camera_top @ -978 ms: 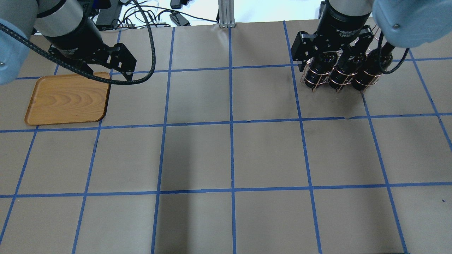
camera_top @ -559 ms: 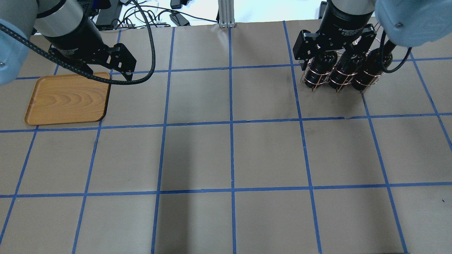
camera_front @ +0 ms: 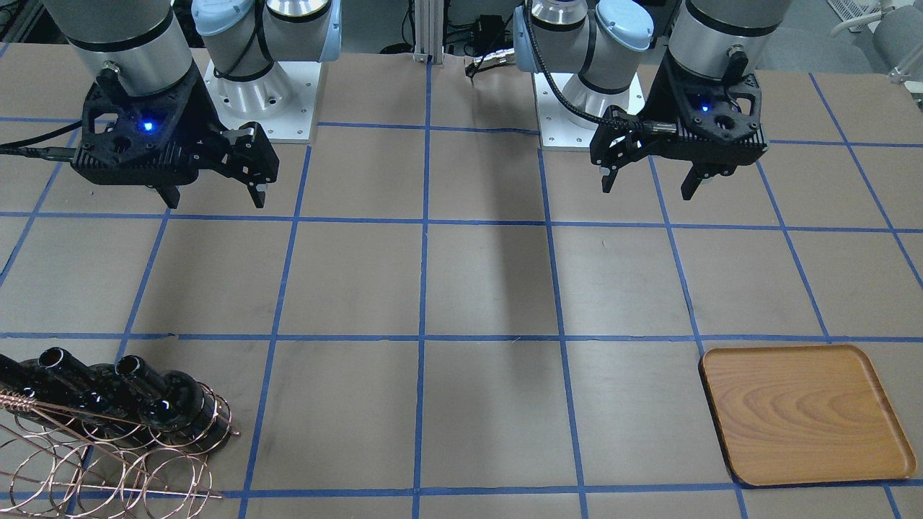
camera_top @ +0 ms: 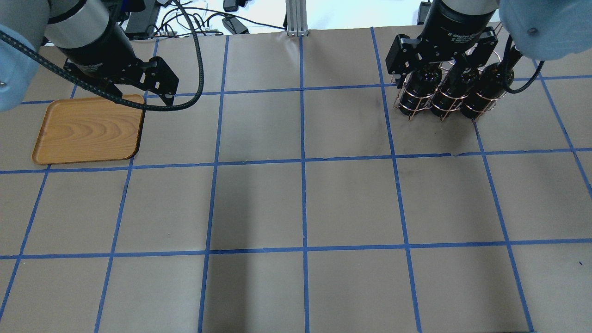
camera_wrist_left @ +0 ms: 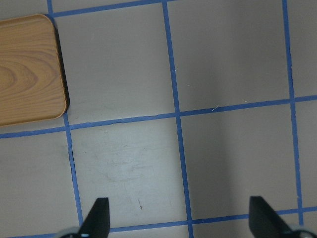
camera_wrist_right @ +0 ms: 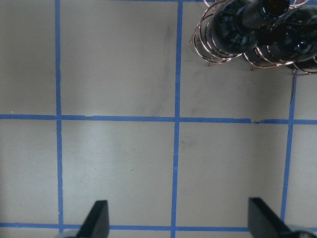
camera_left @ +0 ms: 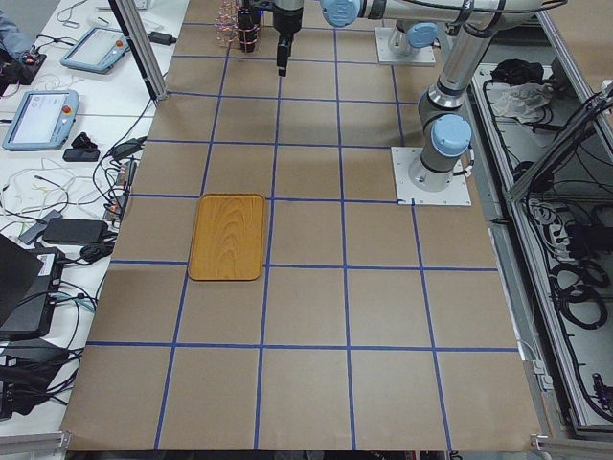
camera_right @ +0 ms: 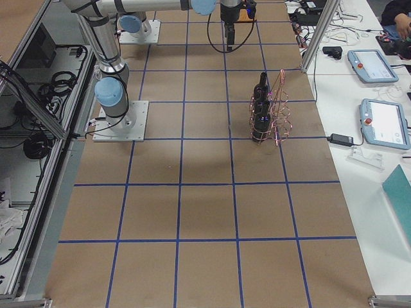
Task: Take wine from basket and place on tray
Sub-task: 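Move the right gripper up over the copper wine rack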
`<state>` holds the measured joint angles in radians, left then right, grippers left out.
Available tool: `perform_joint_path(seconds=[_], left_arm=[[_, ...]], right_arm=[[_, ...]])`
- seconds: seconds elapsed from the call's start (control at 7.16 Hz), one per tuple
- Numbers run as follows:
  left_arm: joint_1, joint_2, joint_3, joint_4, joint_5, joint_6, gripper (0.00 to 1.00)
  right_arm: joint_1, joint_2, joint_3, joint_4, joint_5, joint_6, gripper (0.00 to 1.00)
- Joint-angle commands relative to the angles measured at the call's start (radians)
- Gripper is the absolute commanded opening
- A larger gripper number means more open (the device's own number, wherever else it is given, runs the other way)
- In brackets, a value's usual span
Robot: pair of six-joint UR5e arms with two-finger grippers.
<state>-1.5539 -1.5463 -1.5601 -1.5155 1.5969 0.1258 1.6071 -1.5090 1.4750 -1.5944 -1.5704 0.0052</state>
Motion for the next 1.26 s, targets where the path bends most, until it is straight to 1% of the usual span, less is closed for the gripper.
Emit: perform_joint_path(seconds=[0.0,0.28,0.42,0.56,0.7,0.84,0.98,1.12], left_arm=[[-0.002,0.000,0.000,0.000,0.000,0.000,1.00],[0.000,0.000,0.000,0.000,0.000,0.000,1.00],[0.000,0.000,0.000,0.000,0.000,0.000,1.00],[0.000,0.000,0.000,0.000,0.000,0.000,1.00],[0.000,0.000,0.000,0.000,0.000,0.000,1.00],[0.000,0.000,0.000,0.000,0.000,0.000,1.00],[0.000,0.000,0.000,0.000,0.000,0.000,1.00],[0.000,0.000,0.000,0.000,0.000,0.000,1.00]], right_arm=[[-0.003,-0.002,-0.004,-0.034,0.015,-0.001,1.00],[-0.010,-0.002,-0.007,-0.058,0.009,-0.002,1.00],[-0.041,-0.002,-0.013,-0.058,0.010,-0.013,1.00],[-0.094,0.000,-0.012,-0.091,0.012,-0.125,0.99],[-0.175,0.000,-0.012,-0.091,0.015,-0.234,0.97],[-0.244,0.006,-0.012,-0.098,0.015,-0.339,0.96],[-0.283,0.024,-0.010,-0.158,0.015,-0.431,0.91],[-0.291,0.071,-0.010,-0.229,0.015,-0.453,0.91]])
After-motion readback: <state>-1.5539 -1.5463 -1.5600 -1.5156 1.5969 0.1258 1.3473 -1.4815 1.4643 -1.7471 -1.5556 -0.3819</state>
